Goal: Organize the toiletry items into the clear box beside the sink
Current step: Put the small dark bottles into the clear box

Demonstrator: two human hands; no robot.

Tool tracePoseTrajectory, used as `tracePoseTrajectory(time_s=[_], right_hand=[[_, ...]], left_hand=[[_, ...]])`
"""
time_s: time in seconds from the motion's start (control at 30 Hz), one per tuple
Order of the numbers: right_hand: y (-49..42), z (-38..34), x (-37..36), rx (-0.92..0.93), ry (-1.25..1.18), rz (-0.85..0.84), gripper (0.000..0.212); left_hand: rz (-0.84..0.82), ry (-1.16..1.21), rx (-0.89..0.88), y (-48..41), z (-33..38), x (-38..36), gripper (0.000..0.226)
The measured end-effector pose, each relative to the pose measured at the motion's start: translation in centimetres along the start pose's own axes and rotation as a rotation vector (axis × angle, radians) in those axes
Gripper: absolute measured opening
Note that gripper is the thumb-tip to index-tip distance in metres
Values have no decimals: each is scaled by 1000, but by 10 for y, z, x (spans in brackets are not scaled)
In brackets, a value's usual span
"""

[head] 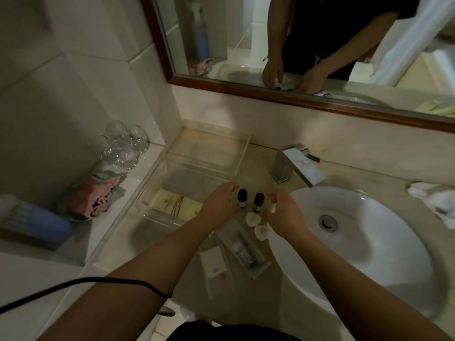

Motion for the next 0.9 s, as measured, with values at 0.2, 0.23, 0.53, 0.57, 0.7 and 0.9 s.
tracePoseTrajectory(time_s=[0.2,0.23,0.53,0.57,0.7,0.9], right_hand=[[-14,0,-15,13,13,-60,10],[-18,0,-16,22,3,-62,10],[-35,6,-29,100,-24,-101,27],[-36,6,-30,102,-18,-103,26],[-37,6,-33,75,22,-108,21],[-32,-5,-25,9,92,-82,19]], left_hand=[[31,-55,11,-11,2,-11,44],[42,-139,-23,-14,3,-11,44],[-60,-774,-371,-30,39,-20,30],[-98,-793,-349,-32,38,-20,27],[-109,-804,-361,-32,33,-19,23],[8,-603,-329,-31,22,9,15]])
Point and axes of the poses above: each hand's wrist, its own y-axis away from the middle knuckle, its own x-axis out of the back of the hand, z = x × y, the point moved 7 cm from there along -y, towards the middle knuckle, and after that the axes turned 1 degree about y, right-handed, at the moved point
